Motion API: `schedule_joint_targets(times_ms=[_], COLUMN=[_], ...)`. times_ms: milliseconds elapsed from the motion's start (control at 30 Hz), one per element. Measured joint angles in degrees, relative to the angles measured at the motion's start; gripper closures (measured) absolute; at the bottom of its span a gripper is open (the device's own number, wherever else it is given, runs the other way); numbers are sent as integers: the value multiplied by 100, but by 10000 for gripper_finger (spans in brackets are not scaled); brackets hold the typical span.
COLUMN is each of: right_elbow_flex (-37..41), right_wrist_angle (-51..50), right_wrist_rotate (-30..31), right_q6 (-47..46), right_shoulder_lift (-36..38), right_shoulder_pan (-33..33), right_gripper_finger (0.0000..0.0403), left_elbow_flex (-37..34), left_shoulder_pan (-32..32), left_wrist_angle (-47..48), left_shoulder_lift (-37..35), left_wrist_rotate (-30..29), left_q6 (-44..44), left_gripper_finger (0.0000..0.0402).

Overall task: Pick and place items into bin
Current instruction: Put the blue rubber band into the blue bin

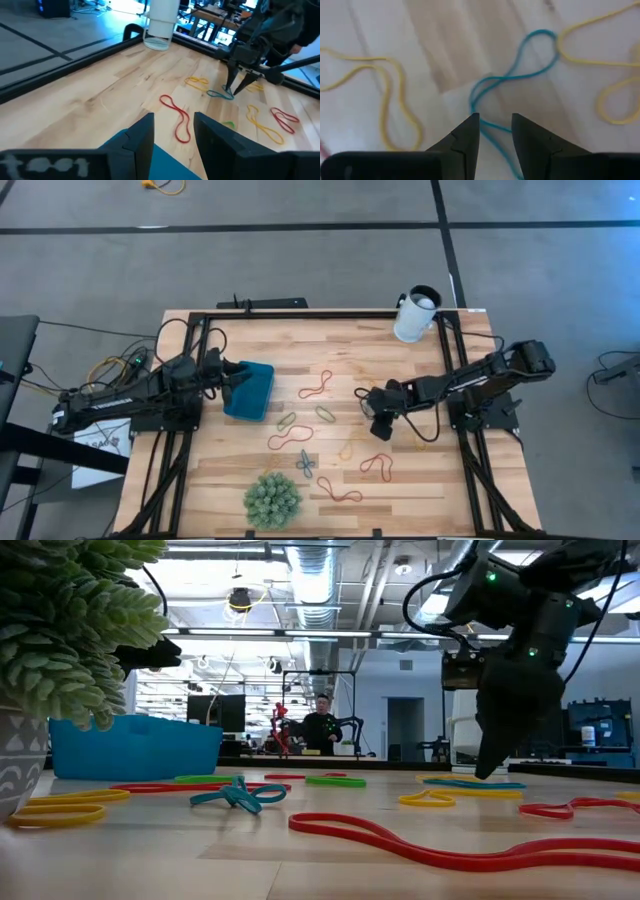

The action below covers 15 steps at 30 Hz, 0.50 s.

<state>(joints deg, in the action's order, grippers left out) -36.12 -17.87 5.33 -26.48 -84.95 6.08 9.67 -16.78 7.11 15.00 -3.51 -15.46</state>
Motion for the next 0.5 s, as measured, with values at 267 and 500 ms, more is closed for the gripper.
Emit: schedule_joint_targets(times_ms=[267,500], right_elbow_flex=[-2,-2], right_wrist_angle=[152,428], right_wrist_rotate=[56,61], right_q6=[-1,0], right_shoulder_lift=[-66,-66], right_shoulder_pan=[89,260], right_gripper_finger=[294,294], left_elbow_flex=[0,-2], left_shoulder_pan=[-2,-2], left_wrist_angle=[-11,-11], left_shoulder_lift=[-2,-2], left_wrist_rotate=[-190,-218], left_q6=[-219,-232], left_gripper_finger=[274,274])
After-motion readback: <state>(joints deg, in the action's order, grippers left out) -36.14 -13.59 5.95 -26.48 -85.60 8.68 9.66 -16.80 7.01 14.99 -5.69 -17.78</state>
